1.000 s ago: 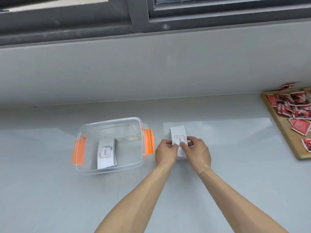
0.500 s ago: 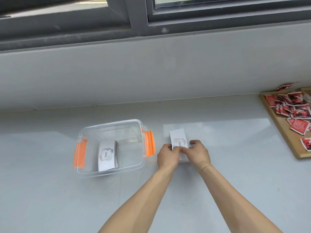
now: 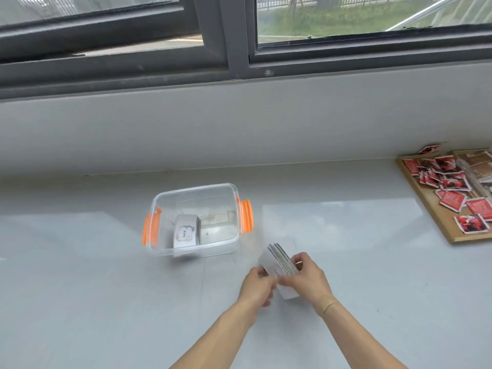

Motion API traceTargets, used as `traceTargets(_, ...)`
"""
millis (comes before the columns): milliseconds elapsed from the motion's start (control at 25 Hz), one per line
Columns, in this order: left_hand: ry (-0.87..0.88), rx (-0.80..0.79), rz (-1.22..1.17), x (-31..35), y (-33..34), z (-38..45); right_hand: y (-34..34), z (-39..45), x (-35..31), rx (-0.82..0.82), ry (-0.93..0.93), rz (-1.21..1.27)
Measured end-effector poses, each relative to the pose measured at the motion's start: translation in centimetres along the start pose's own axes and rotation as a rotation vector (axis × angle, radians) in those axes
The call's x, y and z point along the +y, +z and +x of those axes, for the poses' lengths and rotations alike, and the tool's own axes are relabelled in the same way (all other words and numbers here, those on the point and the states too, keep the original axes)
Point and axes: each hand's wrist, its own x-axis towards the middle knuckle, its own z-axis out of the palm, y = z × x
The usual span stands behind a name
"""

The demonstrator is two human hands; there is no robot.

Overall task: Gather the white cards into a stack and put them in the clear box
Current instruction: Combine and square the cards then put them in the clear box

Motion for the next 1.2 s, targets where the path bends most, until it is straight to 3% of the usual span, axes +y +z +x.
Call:
traceTargets(120, 0.055, 0.064, 0.062, -3.5, -2.4, -2.0, 1.4, -3.0, 1.1, -0.015, -0.156, -0.203)
traceTargets(320, 0.285, 0.109, 0.389, -8.9, -6.4, -5.1, 4.5, -7.0, 2.6, -0.068, -0.390, -0.474)
traceTargets(480, 0.504, 0.085, 0.633, -11.9, -8.3, -7.1, 7.1, -8.9, 2.6, -0.130, -0.532, -0.605)
traceTargets(600, 0.602, 0.194, 0.675, -13.1, -9.3, -7.3, 8.4, -9.8, 2.5, -0.124, -0.625, -0.656)
traceTargets(880, 0.626, 0.358, 0.744, -12.8, -10.6, -6.4, 10.1, -9.6, 2.1, -0.052, -0.778, -0.737)
traceTargets(1040, 0.608, 0.368, 0.998, -13.9, -10.5, -5.2, 11.1, -9.6, 3.3, -0.023, -0.771, -0.913)
traceTargets(1200, 0.601, 0.400, 1.021, -14.7, -9.9, -4.7, 12.1, -10.1, 3.9, 0.046, -0.761, -0.988)
